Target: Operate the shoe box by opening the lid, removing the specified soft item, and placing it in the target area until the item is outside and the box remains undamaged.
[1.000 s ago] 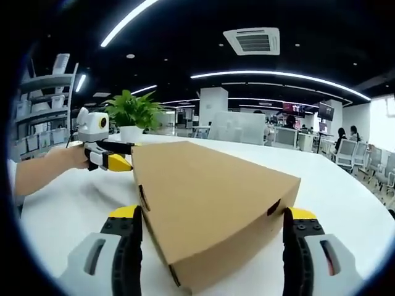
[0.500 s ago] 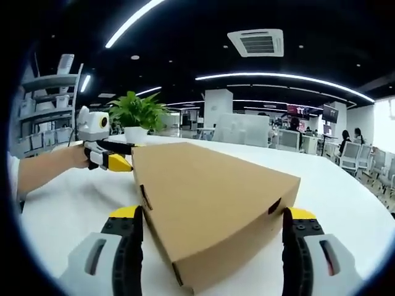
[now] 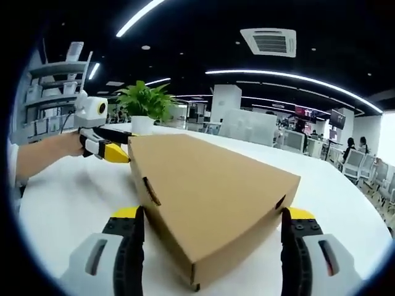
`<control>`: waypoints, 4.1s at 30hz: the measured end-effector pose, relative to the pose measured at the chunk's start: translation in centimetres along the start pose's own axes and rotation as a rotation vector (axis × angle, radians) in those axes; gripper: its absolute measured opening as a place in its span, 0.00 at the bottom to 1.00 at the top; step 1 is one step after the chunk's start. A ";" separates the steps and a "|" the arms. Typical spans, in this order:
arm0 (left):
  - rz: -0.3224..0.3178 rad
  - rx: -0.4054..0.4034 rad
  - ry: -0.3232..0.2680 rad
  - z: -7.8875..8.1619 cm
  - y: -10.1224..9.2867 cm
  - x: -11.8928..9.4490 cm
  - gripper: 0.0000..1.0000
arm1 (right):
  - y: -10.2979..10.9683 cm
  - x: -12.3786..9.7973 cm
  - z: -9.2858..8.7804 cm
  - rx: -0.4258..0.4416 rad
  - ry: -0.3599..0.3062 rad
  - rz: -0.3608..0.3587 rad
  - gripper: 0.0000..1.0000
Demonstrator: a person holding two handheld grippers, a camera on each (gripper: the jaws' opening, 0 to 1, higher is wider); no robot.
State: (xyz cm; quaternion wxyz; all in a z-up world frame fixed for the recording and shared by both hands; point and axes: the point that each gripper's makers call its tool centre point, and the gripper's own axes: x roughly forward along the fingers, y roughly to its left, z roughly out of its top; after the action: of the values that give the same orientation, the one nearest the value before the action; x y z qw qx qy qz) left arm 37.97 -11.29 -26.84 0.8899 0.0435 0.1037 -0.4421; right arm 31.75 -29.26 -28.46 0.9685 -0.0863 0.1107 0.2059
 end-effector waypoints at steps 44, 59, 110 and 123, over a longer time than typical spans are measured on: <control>0.018 0.019 -0.080 0.0 -2.4 -2.1 0.73 | 1.4 -0.4 0.3 0.039 -0.049 0.027 0.99; 0.071 0.012 -0.038 -0.3 -3.1 -4.0 0.69 | 2.1 -1.3 0.4 0.047 -0.063 0.091 0.99; 0.165 -0.019 -0.046 -1.4 -6.0 -6.9 0.68 | 3.4 -3.0 0.4 0.033 -0.078 0.162 0.95; 0.169 -0.032 -0.080 -1.8 -6.8 -8.4 0.68 | 4.2 -3.7 0.1 0.029 -0.080 0.168 0.95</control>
State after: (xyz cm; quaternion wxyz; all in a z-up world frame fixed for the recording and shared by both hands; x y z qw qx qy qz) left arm 27.34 -8.54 -26.59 0.9280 0.0203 0.0712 -0.3651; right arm 26.66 -26.87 -27.98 0.9526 -0.0545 0.0816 0.2881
